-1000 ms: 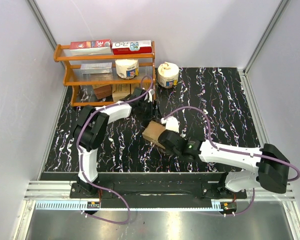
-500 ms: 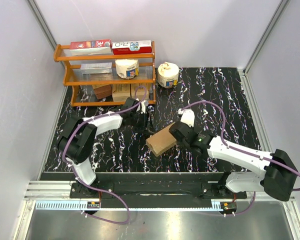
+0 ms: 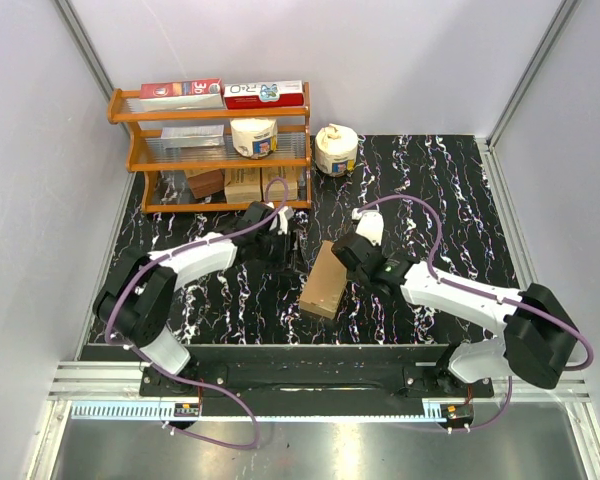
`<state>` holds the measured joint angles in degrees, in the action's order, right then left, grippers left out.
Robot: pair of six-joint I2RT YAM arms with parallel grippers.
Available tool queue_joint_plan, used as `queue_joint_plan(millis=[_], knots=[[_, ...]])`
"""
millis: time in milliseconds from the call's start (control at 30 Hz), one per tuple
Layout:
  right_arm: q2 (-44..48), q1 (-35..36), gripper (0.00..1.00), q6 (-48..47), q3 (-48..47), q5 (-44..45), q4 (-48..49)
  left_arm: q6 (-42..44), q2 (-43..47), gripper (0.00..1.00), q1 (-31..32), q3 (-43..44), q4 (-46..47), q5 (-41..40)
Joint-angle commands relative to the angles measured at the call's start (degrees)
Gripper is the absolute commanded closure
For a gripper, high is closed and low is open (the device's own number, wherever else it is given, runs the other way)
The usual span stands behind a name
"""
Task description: Unpack the express box
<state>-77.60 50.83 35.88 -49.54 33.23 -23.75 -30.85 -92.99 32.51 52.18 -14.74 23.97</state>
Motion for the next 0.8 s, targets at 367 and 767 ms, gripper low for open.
queue_joint_plan(millis=[367, 767], knots=[[2.9, -0.47, 1.0, 0.86, -0.65, -1.5, 2.21, -2.72, -4.39, 0.49, 0.01, 6.44, 5.34, 3.37], [3.77, -0.47, 1.0, -1.15, -1.35, -4.66, 3.27, -4.47, -6.5, 0.84, -1.13, 1.53, 11.22, 8.9]])
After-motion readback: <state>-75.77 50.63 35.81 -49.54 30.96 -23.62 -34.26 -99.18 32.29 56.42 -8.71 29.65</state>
